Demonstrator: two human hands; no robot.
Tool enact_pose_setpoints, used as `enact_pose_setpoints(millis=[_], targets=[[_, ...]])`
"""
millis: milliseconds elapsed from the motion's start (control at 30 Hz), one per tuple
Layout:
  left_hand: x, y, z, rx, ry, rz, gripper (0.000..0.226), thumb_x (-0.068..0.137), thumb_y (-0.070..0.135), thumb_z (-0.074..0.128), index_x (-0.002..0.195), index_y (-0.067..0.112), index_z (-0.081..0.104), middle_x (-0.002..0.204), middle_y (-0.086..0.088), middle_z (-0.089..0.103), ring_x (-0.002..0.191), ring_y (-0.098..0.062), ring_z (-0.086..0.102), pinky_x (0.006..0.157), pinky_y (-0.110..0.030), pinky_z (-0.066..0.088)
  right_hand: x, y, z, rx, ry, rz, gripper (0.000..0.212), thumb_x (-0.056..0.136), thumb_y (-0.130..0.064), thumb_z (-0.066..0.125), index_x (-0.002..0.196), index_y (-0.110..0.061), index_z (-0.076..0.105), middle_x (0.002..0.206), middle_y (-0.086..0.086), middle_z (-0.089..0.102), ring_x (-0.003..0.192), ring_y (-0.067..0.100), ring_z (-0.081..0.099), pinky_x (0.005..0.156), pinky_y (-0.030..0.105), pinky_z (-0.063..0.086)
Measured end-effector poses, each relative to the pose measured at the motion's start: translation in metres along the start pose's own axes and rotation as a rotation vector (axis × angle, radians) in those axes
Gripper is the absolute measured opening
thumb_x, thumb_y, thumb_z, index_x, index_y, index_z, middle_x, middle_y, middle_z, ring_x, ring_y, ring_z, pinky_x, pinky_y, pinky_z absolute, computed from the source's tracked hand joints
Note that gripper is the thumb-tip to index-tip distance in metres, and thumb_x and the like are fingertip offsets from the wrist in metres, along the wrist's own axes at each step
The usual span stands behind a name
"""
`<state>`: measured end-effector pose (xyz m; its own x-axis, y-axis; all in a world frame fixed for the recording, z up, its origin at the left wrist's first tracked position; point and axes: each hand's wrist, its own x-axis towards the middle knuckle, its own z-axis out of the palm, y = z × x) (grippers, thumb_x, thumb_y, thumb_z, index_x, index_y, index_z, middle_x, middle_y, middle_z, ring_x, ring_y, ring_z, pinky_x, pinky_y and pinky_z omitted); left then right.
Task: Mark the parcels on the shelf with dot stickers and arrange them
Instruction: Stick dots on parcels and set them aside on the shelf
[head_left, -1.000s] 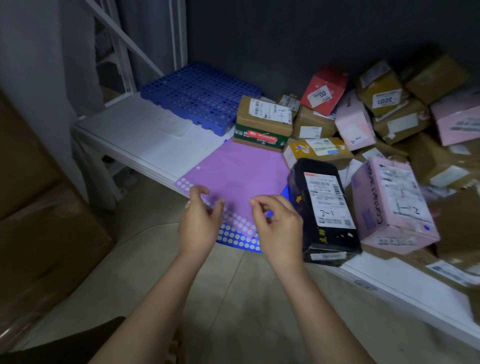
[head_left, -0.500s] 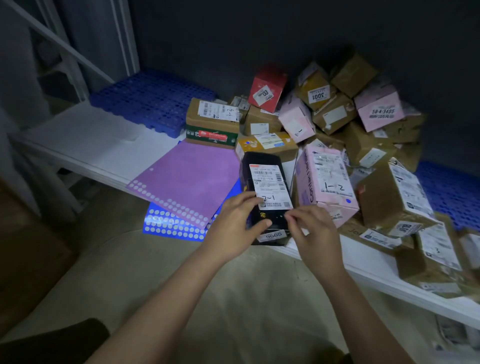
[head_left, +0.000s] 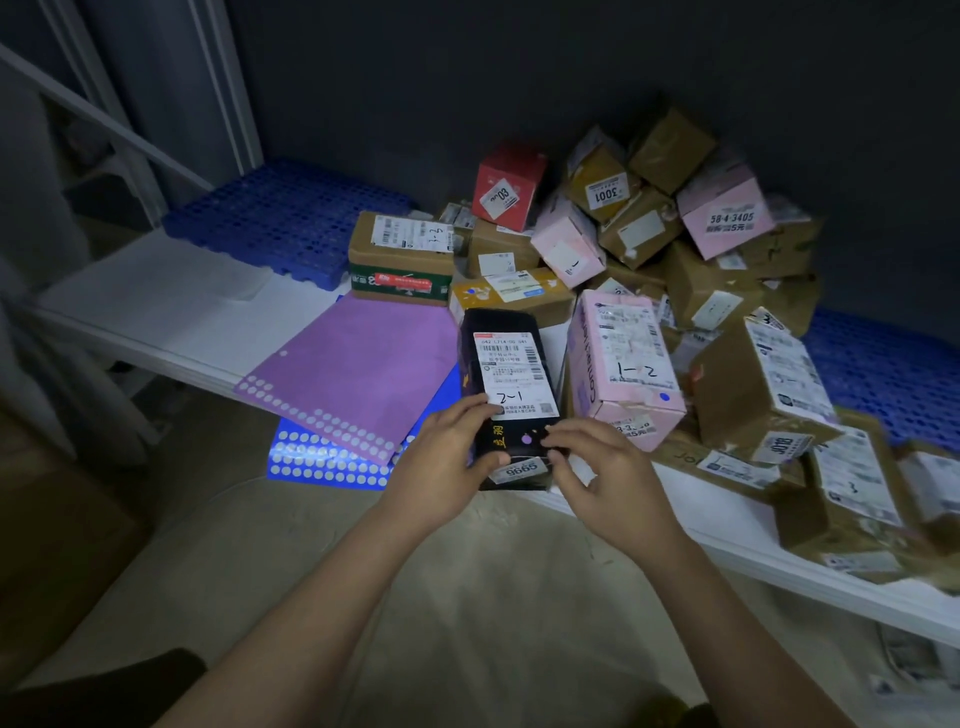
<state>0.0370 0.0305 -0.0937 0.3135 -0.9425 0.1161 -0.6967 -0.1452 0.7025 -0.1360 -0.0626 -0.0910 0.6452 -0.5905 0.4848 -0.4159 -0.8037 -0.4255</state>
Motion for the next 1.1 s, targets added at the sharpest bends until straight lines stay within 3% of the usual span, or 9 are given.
enact_pose_setpoints(millis=[167,267,367,533,633,733,833,967,1100], targets=[[0.009,-0.002,0.002,-0.075,-0.001,0.040,0.052,0.084,0.019,0.070,0.133,0.016,0.051,0.142,0.004,0.045,0.130,-0.016,0.041,0.102,-0.012,0.025,0.000,-0.008,0.020,-0.224,0.018,-0.079,0.029,0.084,-0.029,0.055,0.097,-0.009,0.072,0.091,0.002,0.065,0.086,0.020,0.054,0.076,0.031,0.045],[0.021,0.000,0.001,-0.105,-0.026,0.035,0.050,0.085,0.014,0.069,0.132,0.014,0.051,0.141,0.005,0.045,0.129,-0.011,0.041,0.094,-0.001,0.021,0.009,-0.012,0.023,-0.375,0.020,-0.079,0.016,0.079,-0.022,0.062,0.088,-0.014,0.071,0.083,0.000,0.063,0.080,0.020,0.054,0.069,0.031,0.038],[0.037,0.003,0.003,-0.151,-0.088,0.031,0.049,0.087,0.008,0.065,0.133,0.014,0.049,0.143,0.004,0.043,0.130,-0.013,0.040,0.099,-0.010,0.026,0.020,-0.013,0.021,-0.404,-0.049,-0.015,0.019,0.064,-0.010,0.081,0.078,-0.013,0.069,0.074,0.002,0.061,0.069,0.024,0.059,0.060,0.030,0.047],[0.058,0.004,0.008,-0.256,-0.144,0.002,0.055,0.087,-0.002,0.060,0.137,0.014,0.043,0.141,0.000,0.041,0.129,-0.016,0.040,0.102,-0.017,0.033,0.039,-0.016,0.022,-0.423,-0.140,0.067,0.025,0.057,-0.003,0.083,0.069,-0.009,0.062,0.068,0.006,0.058,0.062,0.028,0.059,0.048,0.030,0.049],[0.065,0.002,0.005,-0.291,-0.135,-0.084,0.059,0.086,0.008,0.066,0.139,0.018,0.041,0.141,-0.002,0.040,0.126,-0.020,0.044,0.102,-0.029,0.039,0.046,-0.020,0.021,-0.454,-0.210,0.149,0.025,0.055,0.000,0.082,0.069,-0.009,0.062,0.067,0.008,0.059,0.061,0.029,0.059,0.047,0.031,0.047],[0.073,-0.009,-0.003,-0.212,-0.092,-0.127,0.055,0.089,0.023,0.064,0.139,0.019,0.042,0.142,-0.003,0.041,0.125,-0.019,0.046,0.103,-0.032,0.039,0.056,-0.028,0.018,-0.467,-0.245,0.235,0.016,0.073,-0.002,0.066,0.089,-0.005,0.065,0.085,0.013,0.062,0.081,0.034,0.060,0.061,0.035,0.048],[0.087,-0.021,-0.015,-0.088,-0.004,-0.129,0.048,0.093,0.023,0.058,0.138,0.015,0.044,0.143,-0.006,0.043,0.129,-0.023,0.044,0.105,-0.031,0.037,0.075,-0.032,0.017,-0.436,-0.222,0.209,0.023,0.087,-0.009,0.049,0.106,-0.008,0.062,0.103,0.011,0.060,0.098,0.033,0.055,0.078,0.039,0.047],[0.120,-0.033,-0.024,0.028,0.075,-0.121,0.039,0.093,0.017,0.055,0.132,0.010,0.051,0.134,-0.014,0.050,0.122,-0.032,0.047,0.098,-0.038,0.043,0.109,-0.017,0.027,-0.366,-0.206,0.224,0.026,0.091,-0.015,0.048,0.111,-0.009,0.064,0.111,0.011,0.060,0.105,0.031,0.053,0.085,0.037,0.045],[0.160,-0.041,-0.016,0.165,0.072,-0.071,0.047,0.093,0.022,0.054,0.136,0.007,0.044,0.146,-0.011,0.038,0.137,-0.031,0.029,0.110,-0.043,0.031,0.137,0.004,0.039,-0.377,-0.230,0.260,0.026,0.094,-0.018,0.045,0.110,-0.010,0.063,0.114,0.010,0.058,0.106,0.028,0.052,0.085,0.036,0.045]])
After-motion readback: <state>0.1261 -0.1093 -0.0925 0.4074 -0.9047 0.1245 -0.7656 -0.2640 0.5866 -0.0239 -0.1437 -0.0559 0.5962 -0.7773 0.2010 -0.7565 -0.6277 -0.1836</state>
